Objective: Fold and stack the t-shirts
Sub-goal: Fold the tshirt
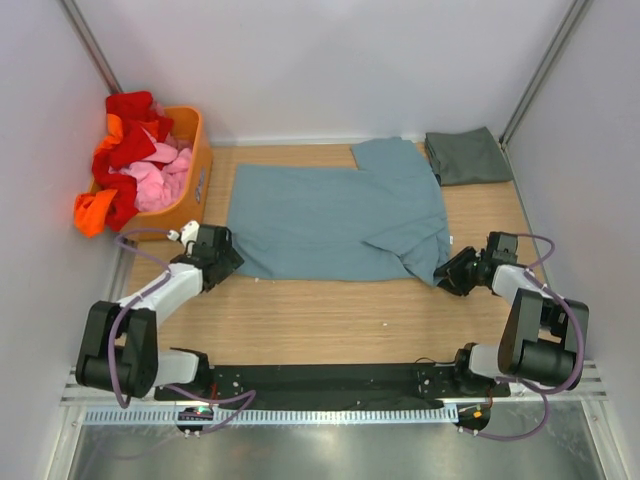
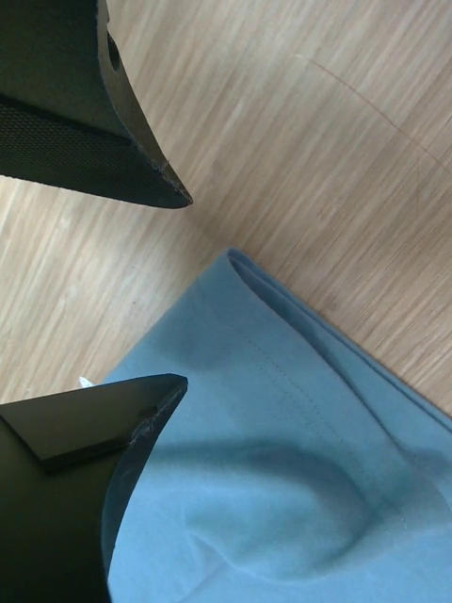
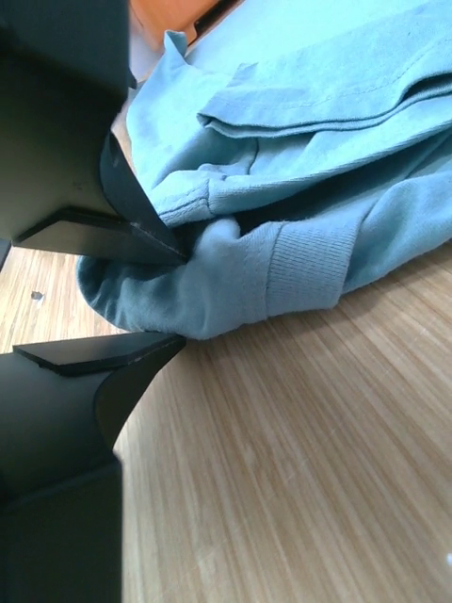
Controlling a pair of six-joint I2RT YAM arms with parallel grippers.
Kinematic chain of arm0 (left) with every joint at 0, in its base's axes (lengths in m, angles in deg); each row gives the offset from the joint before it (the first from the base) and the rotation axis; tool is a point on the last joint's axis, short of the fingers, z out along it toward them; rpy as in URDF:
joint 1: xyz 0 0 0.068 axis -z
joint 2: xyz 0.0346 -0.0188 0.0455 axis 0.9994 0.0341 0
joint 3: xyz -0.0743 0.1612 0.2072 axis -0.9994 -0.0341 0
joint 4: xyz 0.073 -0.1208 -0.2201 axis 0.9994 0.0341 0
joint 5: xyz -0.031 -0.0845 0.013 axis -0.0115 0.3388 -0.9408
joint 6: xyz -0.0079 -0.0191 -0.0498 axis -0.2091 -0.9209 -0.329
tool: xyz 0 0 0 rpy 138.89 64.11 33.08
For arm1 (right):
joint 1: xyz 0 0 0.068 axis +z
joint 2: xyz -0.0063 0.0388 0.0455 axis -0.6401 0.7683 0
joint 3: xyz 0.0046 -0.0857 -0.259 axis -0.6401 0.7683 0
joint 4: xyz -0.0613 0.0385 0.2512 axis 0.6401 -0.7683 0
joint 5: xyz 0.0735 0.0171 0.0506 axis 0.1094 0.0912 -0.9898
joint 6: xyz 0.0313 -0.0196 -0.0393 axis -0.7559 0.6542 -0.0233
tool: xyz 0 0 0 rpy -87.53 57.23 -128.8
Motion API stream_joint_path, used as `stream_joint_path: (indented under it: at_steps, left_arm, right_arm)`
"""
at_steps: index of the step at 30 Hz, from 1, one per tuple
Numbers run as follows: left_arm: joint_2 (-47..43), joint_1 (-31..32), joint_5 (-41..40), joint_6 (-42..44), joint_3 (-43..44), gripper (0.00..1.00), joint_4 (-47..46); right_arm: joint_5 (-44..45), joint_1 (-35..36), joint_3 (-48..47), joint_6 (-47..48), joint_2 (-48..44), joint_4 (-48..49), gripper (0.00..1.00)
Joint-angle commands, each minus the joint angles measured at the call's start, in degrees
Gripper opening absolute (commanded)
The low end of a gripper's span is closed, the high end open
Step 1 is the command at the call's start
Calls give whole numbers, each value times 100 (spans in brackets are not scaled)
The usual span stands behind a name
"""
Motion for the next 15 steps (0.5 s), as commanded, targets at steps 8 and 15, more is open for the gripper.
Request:
stream_joint_path:
  at_steps: [8,15]
  left_arm:
    - [961,-66,-123,-6,500,4,-628]
    - [313,-66,-271,20,772,0,467]
  right_arm:
    - [208,1,-14,350,123,-134,10]
    - [742,-113,-515,614,-184,-854,1]
